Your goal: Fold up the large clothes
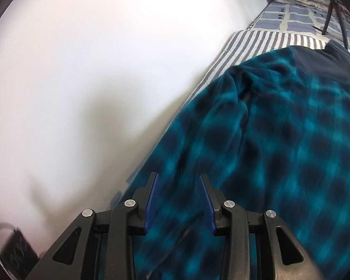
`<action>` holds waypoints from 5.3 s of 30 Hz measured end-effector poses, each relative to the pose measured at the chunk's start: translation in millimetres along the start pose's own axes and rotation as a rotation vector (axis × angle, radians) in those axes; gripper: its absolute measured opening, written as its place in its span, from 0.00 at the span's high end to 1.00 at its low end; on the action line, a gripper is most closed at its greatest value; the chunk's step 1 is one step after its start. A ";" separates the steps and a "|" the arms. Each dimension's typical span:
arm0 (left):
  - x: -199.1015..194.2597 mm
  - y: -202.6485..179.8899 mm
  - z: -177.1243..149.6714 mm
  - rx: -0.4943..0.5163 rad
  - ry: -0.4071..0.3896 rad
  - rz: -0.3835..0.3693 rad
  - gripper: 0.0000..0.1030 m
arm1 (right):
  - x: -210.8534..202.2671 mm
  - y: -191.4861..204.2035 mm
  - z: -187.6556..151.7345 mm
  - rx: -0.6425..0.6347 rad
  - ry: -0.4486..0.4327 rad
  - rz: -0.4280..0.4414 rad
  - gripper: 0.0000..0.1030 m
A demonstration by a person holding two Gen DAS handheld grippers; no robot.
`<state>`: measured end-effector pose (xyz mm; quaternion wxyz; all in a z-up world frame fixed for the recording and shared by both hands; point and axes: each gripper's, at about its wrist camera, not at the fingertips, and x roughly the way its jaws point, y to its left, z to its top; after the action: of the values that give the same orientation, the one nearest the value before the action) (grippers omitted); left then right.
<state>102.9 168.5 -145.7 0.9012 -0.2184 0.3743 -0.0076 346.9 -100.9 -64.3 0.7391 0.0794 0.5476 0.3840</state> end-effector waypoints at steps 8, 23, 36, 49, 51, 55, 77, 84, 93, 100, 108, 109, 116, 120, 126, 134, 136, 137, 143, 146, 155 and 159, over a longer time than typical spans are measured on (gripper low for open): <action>-1.7 -2.7 2.8 -0.001 -0.015 -0.016 0.96 | 69.7 13.2 56.5 0.027 0.038 -0.014 0.66; 4.4 -11.5 -3.4 0.035 0.012 -0.051 0.97 | 155.0 19.3 94.4 0.044 0.126 -0.142 0.90; 6.4 -67.4 -30.4 0.251 0.036 -0.078 0.97 | -1.0 -18.6 94.2 0.140 -0.117 -0.035 1.00; 30.0 -105.9 -73.9 0.407 0.184 -0.121 0.96 | -55.8 -145.5 -7.0 0.320 -0.104 -0.151 0.98; 28.3 -107.3 -76.2 0.404 0.201 -0.143 0.88 | -51.5 -153.3 -15.7 0.331 -0.078 -0.178 0.93; 8.8 -104.5 -72.8 0.380 0.186 -0.200 0.62 | -60.9 -152.6 -30.9 0.307 -0.079 -0.195 0.74; 68.4 -20.0 -71.8 -0.031 0.366 -0.158 0.62 | -126.9 -21.9 -165.2 -0.034 0.015 -0.122 0.68; 68.3 -26.1 -72.4 -0.021 0.330 -0.162 0.96 | -82.3 8.0 -130.2 -0.100 0.025 -0.128 0.68; 34.5 -10.1 -73.1 -0.015 0.217 -0.059 0.96 | -41.4 8.9 -143.4 -0.156 0.100 -0.226 0.68; 40.5 5.9 -71.3 -0.089 0.226 -0.041 0.54 | -15.9 -2.6 -173.4 -0.239 0.198 -0.347 0.69; 80.5 3.6 -64.5 -0.106 0.316 -0.051 0.46 | -36.6 2.3 -162.0 -0.248 0.125 -0.340 0.72; 84.2 3.7 -65.6 -0.113 0.322 -0.065 0.46 | -39.7 4.2 -154.2 -0.244 0.095 -0.331 0.73; 82.7 4.4 -65.0 -0.153 0.308 -0.111 0.89 | -1.2 8.2 -119.8 -0.229 0.056 -0.337 0.76; 60.1 -5.5 -60.7 -0.095 0.245 -0.115 0.91 | 37.2 4.0 -117.4 -0.200 0.078 -0.350 0.76; 57.2 -16.9 -58.7 -0.081 0.232 -0.131 0.92 | 30.7 7.0 -103.8 -0.171 0.084 -0.314 0.71; 49.5 -51.0 -55.3 0.017 0.183 -0.160 0.92 | 20.8 6.2 -60.0 -0.096 0.059 -0.319 0.32; 49.5 -58.8 -55.6 0.040 0.182 -0.163 0.92 | 36.0 9.4 -55.3 -0.100 0.100 -0.355 0.32; 49.8 -62.8 -55.5 0.052 0.181 -0.162 0.92 | 43.5 12.7 -54.2 -0.113 0.116 -0.372 0.32; 52.2 -77.2 -55.2 0.094 0.179 -0.146 0.93 | 79.7 28.4 -60.5 -0.213 0.207 -0.514 0.32; 54.2 -83.9 -55.0 0.103 0.179 -0.141 0.93 | 86.2 28.8 -67.6 -0.243 0.210 -0.582 0.55; 52.5 -129.3 -58.9 0.241 0.146 -0.121 0.93 | 25.0 -11.3 -58.7 -0.060 0.062 -0.343 0.91; 51.2 -153.6 -64.1 0.317 0.134 -0.113 0.93 | -9.6 -36.8 -64.5 0.077 -0.035 -0.170 0.92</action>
<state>119.3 -4.4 -158.8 0.8955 -0.0935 0.4148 -0.1318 307.5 -152.2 -101.9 0.7748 0.0678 0.5540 0.2970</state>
